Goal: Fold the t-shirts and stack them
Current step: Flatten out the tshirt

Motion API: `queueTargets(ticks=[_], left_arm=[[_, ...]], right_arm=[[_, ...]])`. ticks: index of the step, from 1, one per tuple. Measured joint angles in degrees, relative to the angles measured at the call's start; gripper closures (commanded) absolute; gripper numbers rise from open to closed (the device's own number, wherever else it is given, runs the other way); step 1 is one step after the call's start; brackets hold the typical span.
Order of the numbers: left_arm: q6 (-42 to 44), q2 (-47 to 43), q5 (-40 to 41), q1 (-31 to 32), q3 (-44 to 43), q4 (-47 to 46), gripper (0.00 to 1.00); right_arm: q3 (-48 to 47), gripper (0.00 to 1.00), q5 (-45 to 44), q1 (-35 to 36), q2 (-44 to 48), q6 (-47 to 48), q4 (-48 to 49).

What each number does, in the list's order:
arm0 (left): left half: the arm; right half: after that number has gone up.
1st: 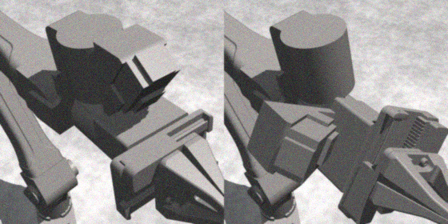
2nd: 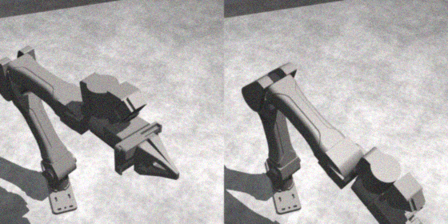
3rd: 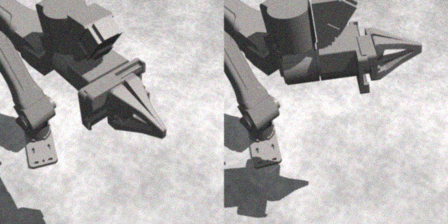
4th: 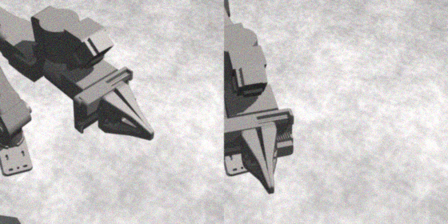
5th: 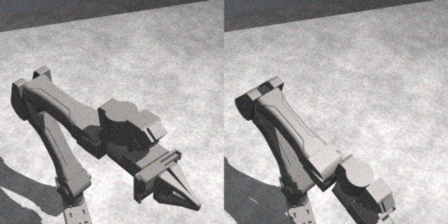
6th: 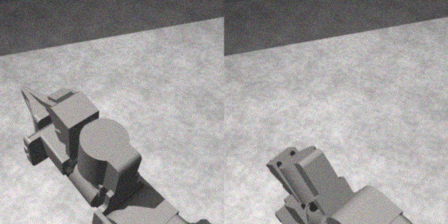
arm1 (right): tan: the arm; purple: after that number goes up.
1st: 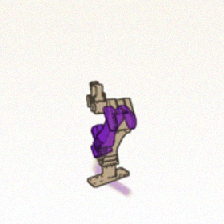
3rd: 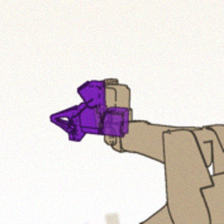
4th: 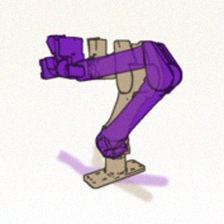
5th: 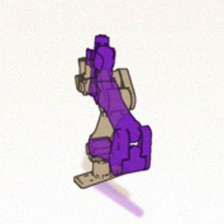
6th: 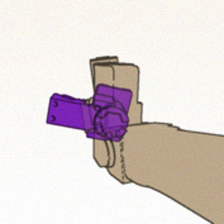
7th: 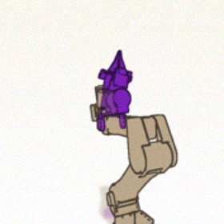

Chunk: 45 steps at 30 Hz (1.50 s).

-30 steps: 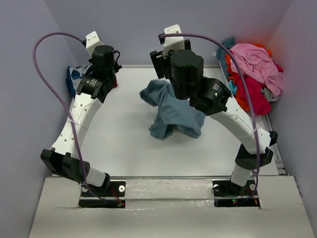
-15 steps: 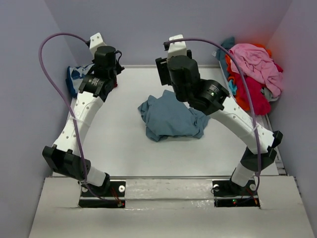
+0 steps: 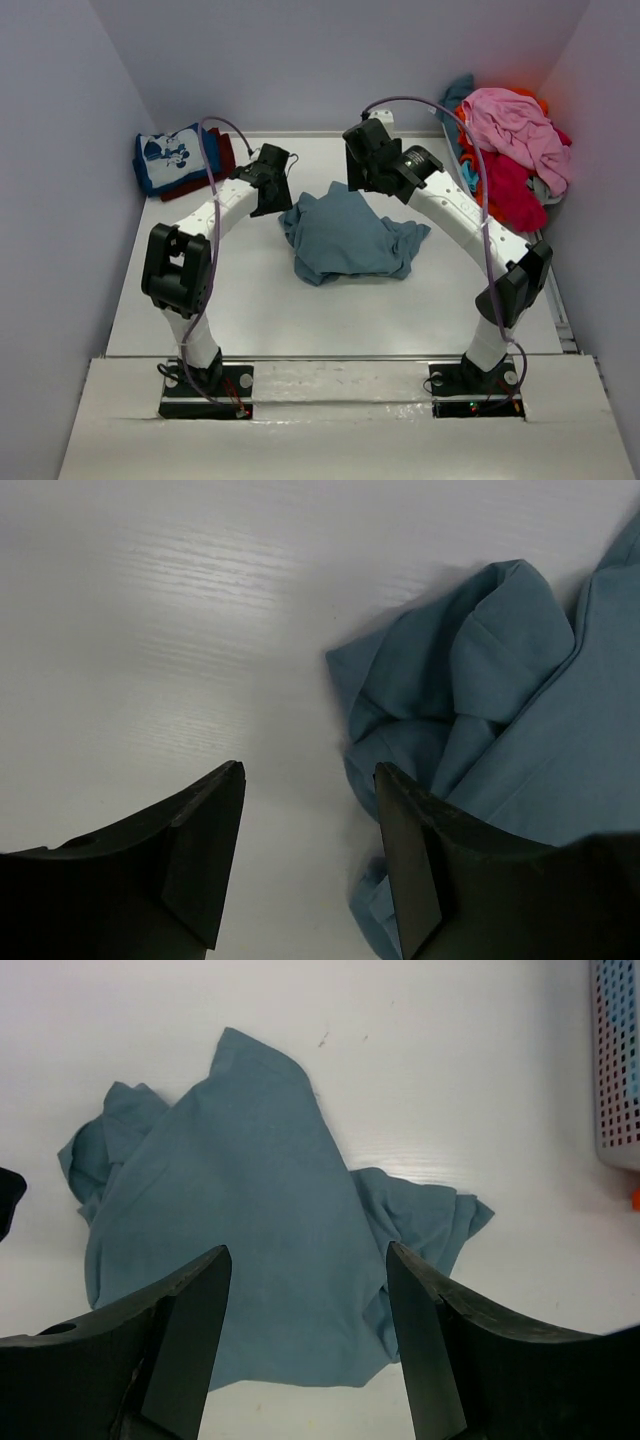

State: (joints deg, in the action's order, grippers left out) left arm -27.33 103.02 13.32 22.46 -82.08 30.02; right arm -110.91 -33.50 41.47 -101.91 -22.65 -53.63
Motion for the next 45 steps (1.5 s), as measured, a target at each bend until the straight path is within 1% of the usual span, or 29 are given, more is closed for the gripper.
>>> queueTargets(ticks=[4, 10, 12, 19, 24, 29, 42, 45], left_arm=[[0.02, -0.02, -0.09, 0.22, -0.39, -0.87, 0.33], [0.02, 0.35, -0.17, 0.33, -0.44, -1.6, 0.33], [0.04, 1.88, -0.46, 0.48, -1.05, -1.62, 0.33], [0.2, 9.42, -0.87, 1.25, -6.36, -0.87, 0.33], [0.46, 11.52, -0.9, 1.55, -8.68, -0.37, 0.35], [0.5, 12.55, -0.87, 1.55, -9.55, -0.24, 0.37], [0.5, 14.25, -0.15, 1.55, -9.33, 0.66, 0.37], [0.48, 14.29, 0.15, 1.55, -9.31, 0.61, 0.41]], right_arm=[[3.91, 0.3, 2.27, -1.84, 0.11, -2.4, -0.28], [14.23, 0.3, 8.55, -5.2, -0.09, -5.29, 0.04], [15.45, 0.31, 9.94, -6.23, -0.5, -5.73, 0.07], [15.39, 0.31, 12.5, -7.34, -1.84, -5.86, 1.38], [15.34, 0.31, 13.22, -7.54, -2.25, -5.84, 1.7], [15.61, 0.31, 13.7, -8.26, -2.25, -5.77, 2.38], [16.63, 0.32, 14.08, -9.66, -2.25, -5.66, 3.13], [16.96, 0.32, 14.1, -9.68, -2.25, -5.68, 3.3]])
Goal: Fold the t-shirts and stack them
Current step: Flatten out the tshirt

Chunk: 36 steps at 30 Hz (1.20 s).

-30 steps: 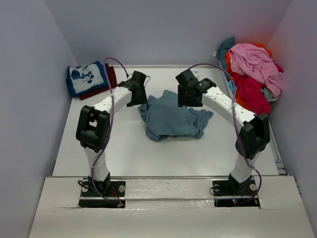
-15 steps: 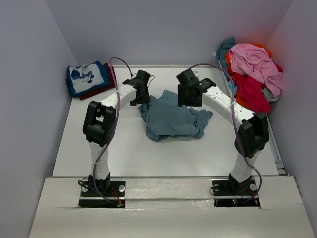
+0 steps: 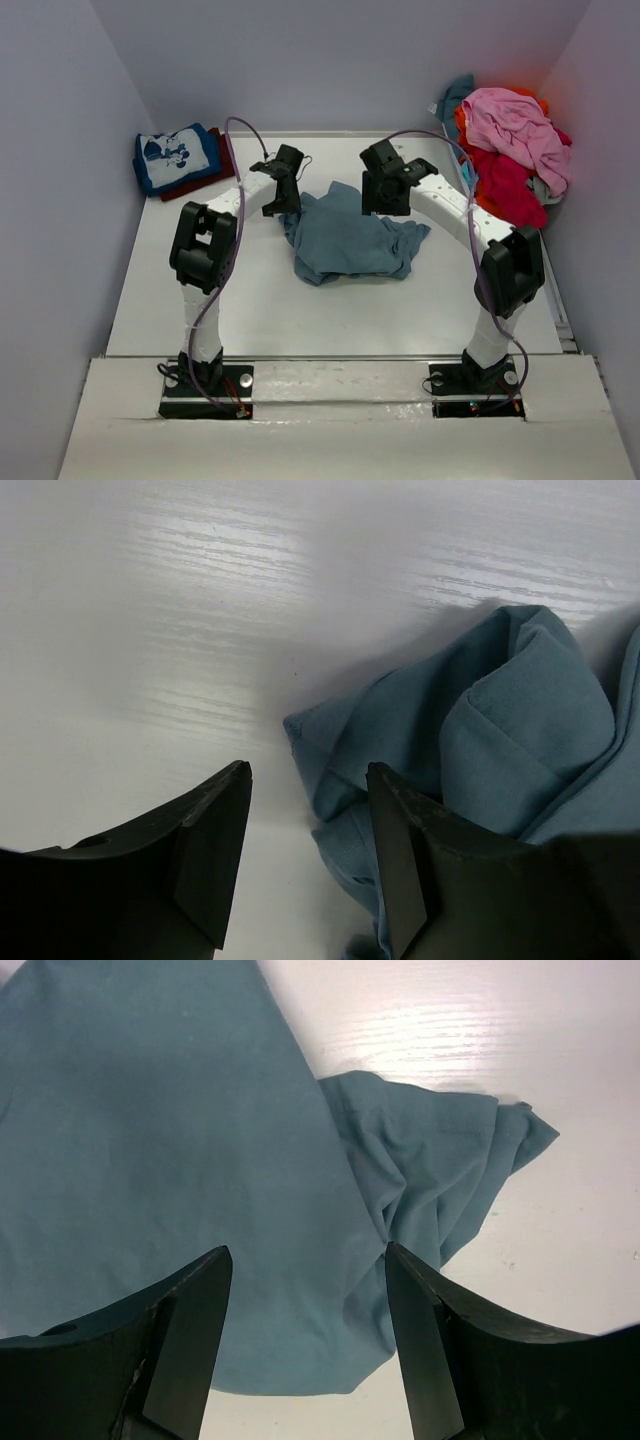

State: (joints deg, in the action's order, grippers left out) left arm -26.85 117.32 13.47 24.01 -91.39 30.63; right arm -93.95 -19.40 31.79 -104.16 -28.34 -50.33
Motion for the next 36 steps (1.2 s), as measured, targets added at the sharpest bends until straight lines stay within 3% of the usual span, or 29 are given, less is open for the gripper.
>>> queueTargets(ticks=[12, 14, 16, 19, 32, 35, 36], left_arm=[[-0.15, 4.26, 0.26, 0.0, -0.13, -0.24, 0.41], [-0.15, 4.26, 0.28, 0.0, -0.13, -0.24, 0.41], [-0.15, 4.26, 0.26, 0.0, -0.13, -0.24, 0.47], [-0.24, 4.26, 0.22, 0.0, -0.13, -0.37, 0.48], [-0.2, 4.26, 0.24, 0.0, -0.13, -0.33, 0.5], [-0.17, 4.26, 0.24, 0.0, -0.13, -0.33, 0.59], [-0.13, 4.26, 0.24, 0.0, -0.13, -0.31, 0.68]], right_arm=[[1.14, 0.32, 0.22, -1.07, 0.0, 0.0, 0.0], [1.27, 0.35, 0.22, -1.25, 0.0, 0.0, 0.02], [1.84, 0.45, 0.22, -1.42, 0.0, 0.0, 0.33], [4.17, 0.47, 0.48, -2.25, -0.2, -0.26, 0.83], [8.11, 0.49, 3.45, -4.61, -11.06, -1.22, 3.23], [6.54, 0.55, 3.63, -4.61, -12.26, -0.92, 3.23], [6.03, 0.66, 3.67, -4.61, -12.37, -0.76, 3.26]])
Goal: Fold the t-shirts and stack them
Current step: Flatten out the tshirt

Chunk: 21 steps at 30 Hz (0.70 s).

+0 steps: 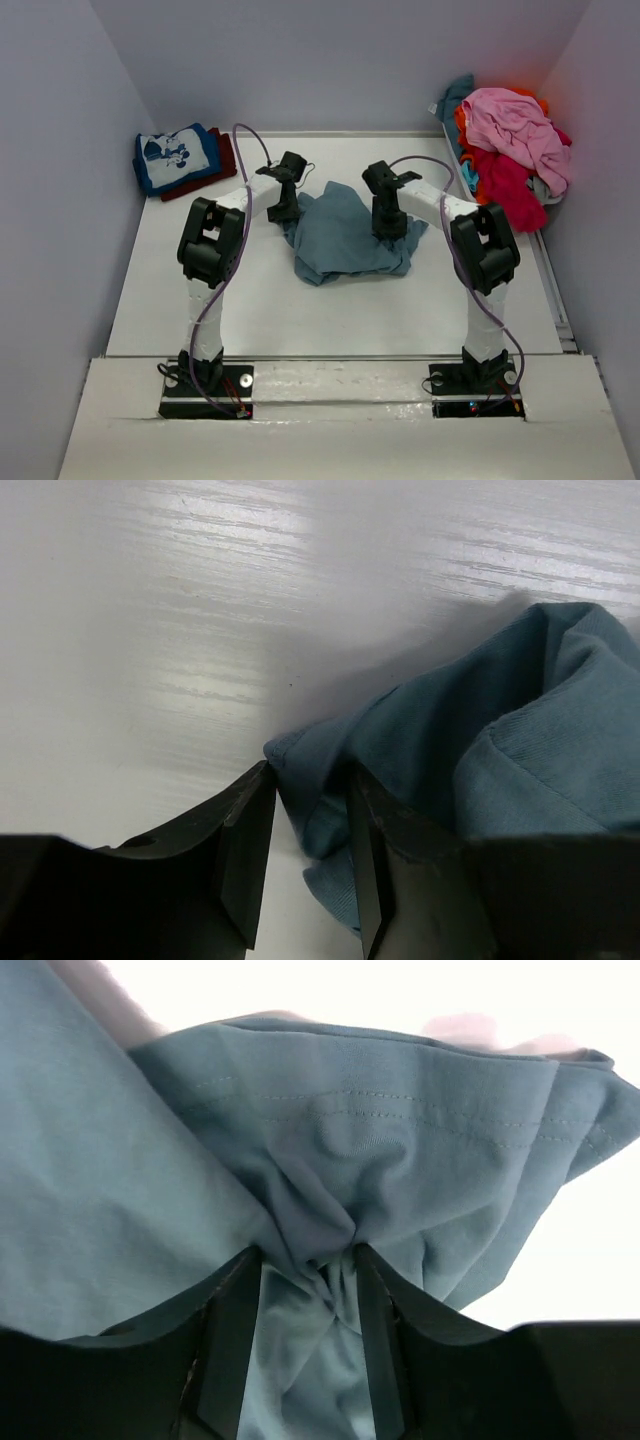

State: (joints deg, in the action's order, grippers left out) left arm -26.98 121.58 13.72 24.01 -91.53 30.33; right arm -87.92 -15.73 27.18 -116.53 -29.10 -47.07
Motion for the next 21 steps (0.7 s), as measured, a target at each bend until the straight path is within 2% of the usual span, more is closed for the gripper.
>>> queueTargets(ticks=[2, 3, 4, 16, 21], left_arm=[[-0.09, 0.0, 0.0, 0.0, 0.0, 0.04, 0.81], [0.04, 0.0, 0.02, 0.0, 0.0, 0.11, 0.91], [0.11, 0.0, 0.04, 0.0, 0.0, 0.28, 0.94], [-0.61, -0.33, 0.81, -0.48, 0.09, 1.14, 0.94], [-0.98, -3.5, 1.31, -2.78, 1.49, 1.62, 0.94]], right_arm=[[-1.16, 0.78, 0.42, 0.0, -0.11, 0.59, 0.04], [-1.62, 0.9, 0.66, 0.0, -0.11, 0.57, 0.2], [-1.79, 0.93, 0.9, 0.0, -0.13, 0.59, 0.26], [-2.23, 0.93, 1.16, -0.42, -0.15, 0.85, 1.07], [-0.87, 0.93, 0.72, -1.4, 2.1, 0.79, 0.72]])
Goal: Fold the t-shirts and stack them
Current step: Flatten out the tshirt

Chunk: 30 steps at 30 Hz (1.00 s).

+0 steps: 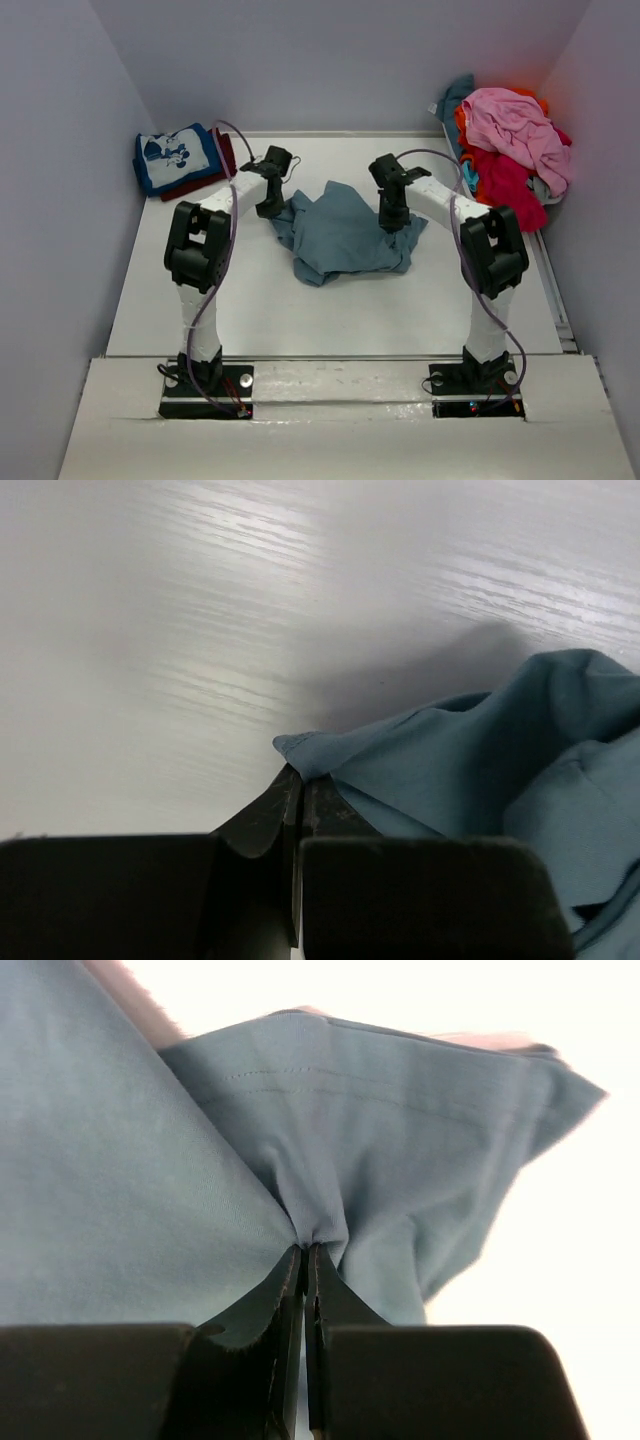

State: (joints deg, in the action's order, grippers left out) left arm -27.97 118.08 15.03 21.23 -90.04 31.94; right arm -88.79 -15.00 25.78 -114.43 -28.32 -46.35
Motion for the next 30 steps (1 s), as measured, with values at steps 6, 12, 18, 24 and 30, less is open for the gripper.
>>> queueTargets(ticks=[6, 12, 18, 24, 30], left_arm=[[0.02, -7.43, 0.61, -4.44, 3.28, 0.2, 0.94], [0.04, -9.73, 2.19, -6.19, 3.39, 0.61, 0.94], [0.04, -12.55, 2.49, -6.86, 4.15, 1.7, 0.94], [0.46, -17.99, 2.82, -11.5, 4.22, 2.29, 0.94], [0.57, -23.08, 3.63, -14.27, 5.25, 2.75, 0.95]], right_arm=[[0.7, 0.93, -1.57, -1.51, 7.32, -0.13, -0.98], [-0.04, 0.93, -4.22, -2.1, 11.76, -0.28, -3.1], [-0.39, 0.93, -7.98, -2.1, 17.4, -0.44, -5.9], [-1.81, 0.93, -11.47, -2.71, 24.57, -0.92, -9.27], [-2.45, 0.93, -13.4, -3.13, 28.98, -2.19, -11.45]])
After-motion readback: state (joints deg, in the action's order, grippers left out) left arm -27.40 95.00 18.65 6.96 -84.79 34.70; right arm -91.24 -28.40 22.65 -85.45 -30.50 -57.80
